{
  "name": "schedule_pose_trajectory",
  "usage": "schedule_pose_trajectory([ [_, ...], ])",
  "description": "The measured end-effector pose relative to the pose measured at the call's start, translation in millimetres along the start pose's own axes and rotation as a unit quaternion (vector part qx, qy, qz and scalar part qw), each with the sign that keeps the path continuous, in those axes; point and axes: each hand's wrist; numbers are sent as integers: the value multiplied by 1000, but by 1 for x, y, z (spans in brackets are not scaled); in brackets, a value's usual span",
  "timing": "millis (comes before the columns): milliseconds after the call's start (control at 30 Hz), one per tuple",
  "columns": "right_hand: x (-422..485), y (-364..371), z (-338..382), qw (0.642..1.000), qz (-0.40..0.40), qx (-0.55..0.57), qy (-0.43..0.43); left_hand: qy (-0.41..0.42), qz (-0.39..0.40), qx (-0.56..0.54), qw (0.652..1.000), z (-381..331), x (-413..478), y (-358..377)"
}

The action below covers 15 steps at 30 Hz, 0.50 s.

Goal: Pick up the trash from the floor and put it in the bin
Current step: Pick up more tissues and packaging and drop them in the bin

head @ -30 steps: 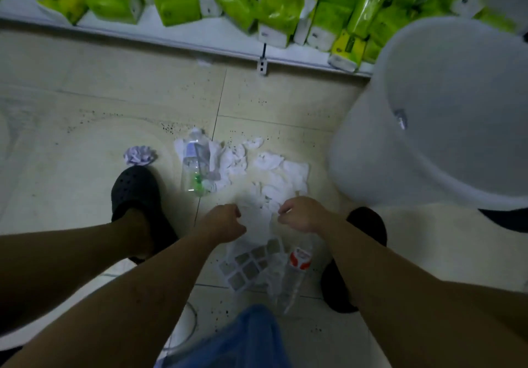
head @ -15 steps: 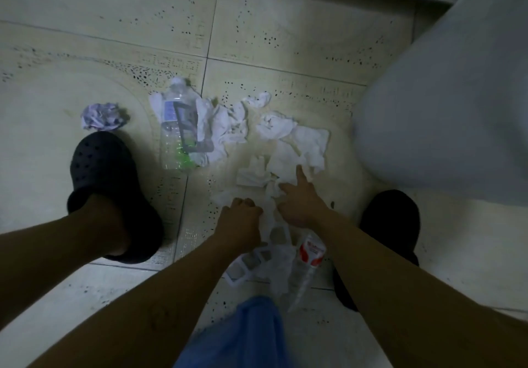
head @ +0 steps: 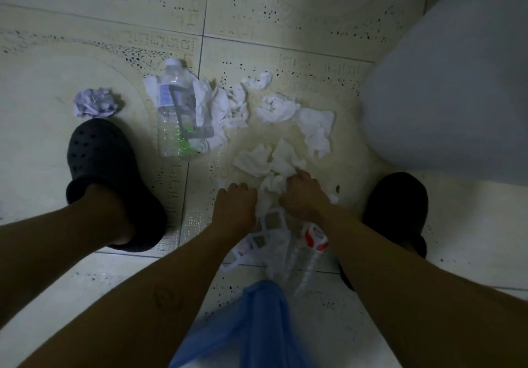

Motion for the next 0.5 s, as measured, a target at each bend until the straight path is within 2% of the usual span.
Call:
schedule_pose_trajectory([
  [133,-21,-7,-1,988,-108,95,63,-54,-45,-101,992,7,-4,-10],
  [267,-55,-29,2,976,-158,141,59,-85,-35,-152,984,5,-15,-41],
  [400,-92,-54,9,966,-180,183,27,-55,-63,-182,980,-8,-30,-86],
  [500,-126,-81,18,974,-177,144,-4,-23,-87,-189,978,-21,-48,-128],
])
Point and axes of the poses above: each hand's wrist, its own x-axis towards the middle knuckle, its own y-axis out of the palm, z = x × y, and after that the axes turned 4 degrees about -x, right-handed
